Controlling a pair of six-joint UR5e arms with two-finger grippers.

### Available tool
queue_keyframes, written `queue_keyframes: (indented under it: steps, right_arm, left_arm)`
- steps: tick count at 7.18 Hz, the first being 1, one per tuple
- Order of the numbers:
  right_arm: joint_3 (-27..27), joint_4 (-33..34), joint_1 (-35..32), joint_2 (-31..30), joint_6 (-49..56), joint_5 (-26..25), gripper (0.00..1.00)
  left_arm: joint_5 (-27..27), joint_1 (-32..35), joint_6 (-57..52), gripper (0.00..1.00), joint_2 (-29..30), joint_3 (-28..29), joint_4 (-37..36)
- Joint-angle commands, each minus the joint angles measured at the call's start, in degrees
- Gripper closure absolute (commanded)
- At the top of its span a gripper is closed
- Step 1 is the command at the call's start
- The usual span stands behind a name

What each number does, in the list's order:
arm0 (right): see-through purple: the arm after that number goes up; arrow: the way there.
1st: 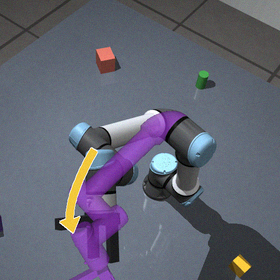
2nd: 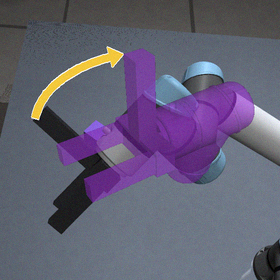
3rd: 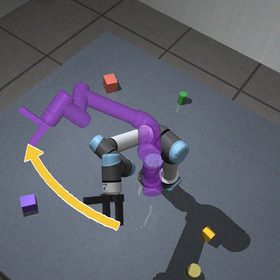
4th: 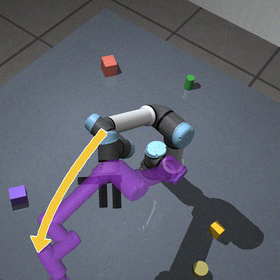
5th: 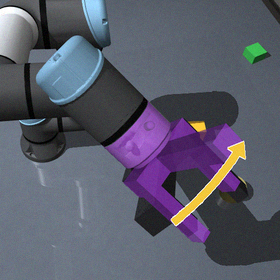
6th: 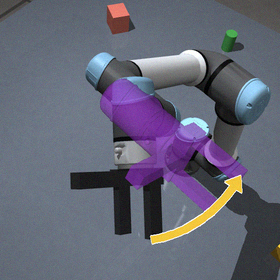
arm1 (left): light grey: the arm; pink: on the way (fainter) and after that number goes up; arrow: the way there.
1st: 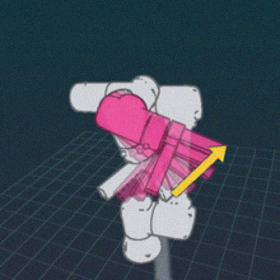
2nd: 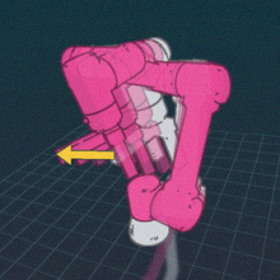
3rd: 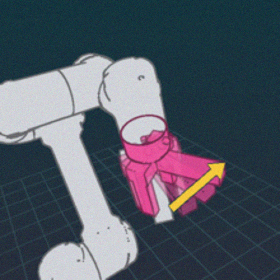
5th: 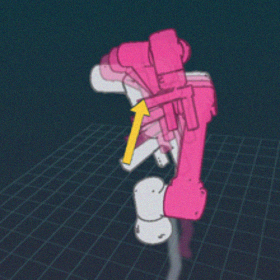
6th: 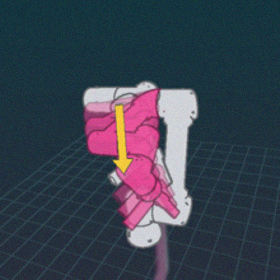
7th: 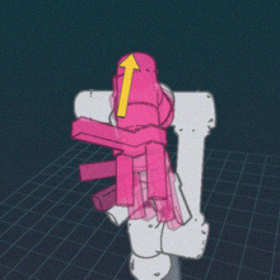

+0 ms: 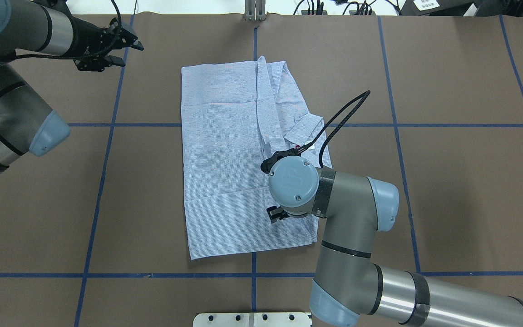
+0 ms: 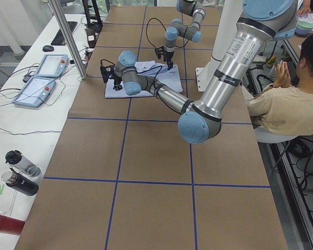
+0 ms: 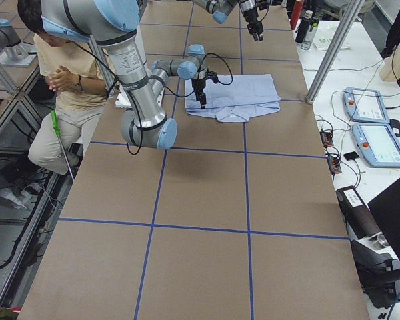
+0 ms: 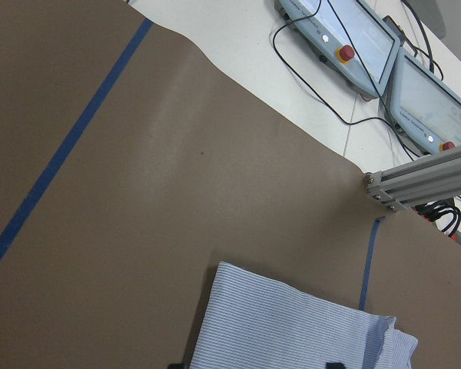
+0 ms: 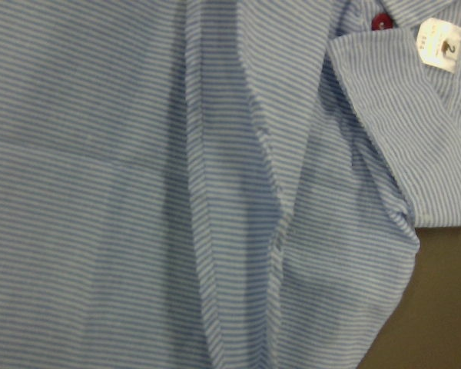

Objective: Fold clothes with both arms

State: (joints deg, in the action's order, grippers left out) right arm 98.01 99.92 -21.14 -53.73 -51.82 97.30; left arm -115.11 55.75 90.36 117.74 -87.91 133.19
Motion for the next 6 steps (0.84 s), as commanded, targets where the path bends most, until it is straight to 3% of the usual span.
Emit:
queue_keyframes:
  steps: [1,4,6]
  right_arm:
    - [-2.6,-1.4,-0.7,-0.2,0.3,0.0,0.0]
    - [0.0,-5.2,-4.3,-7.4,3.0,0.6,0.0]
    - [7.0,-5.8,-6.6,-14.8,7.0,1.4,0.0]
  left_arm:
    - [-0.1,0.0,0.0,0.32,-0.8,-0.4,0.0]
    - [-0.1,0.0,0.0,0.32,-0.7,-0.5,0.0]
    - [-0.1,0.1,0.0,0.32,-0.7,-0.6,0.0]
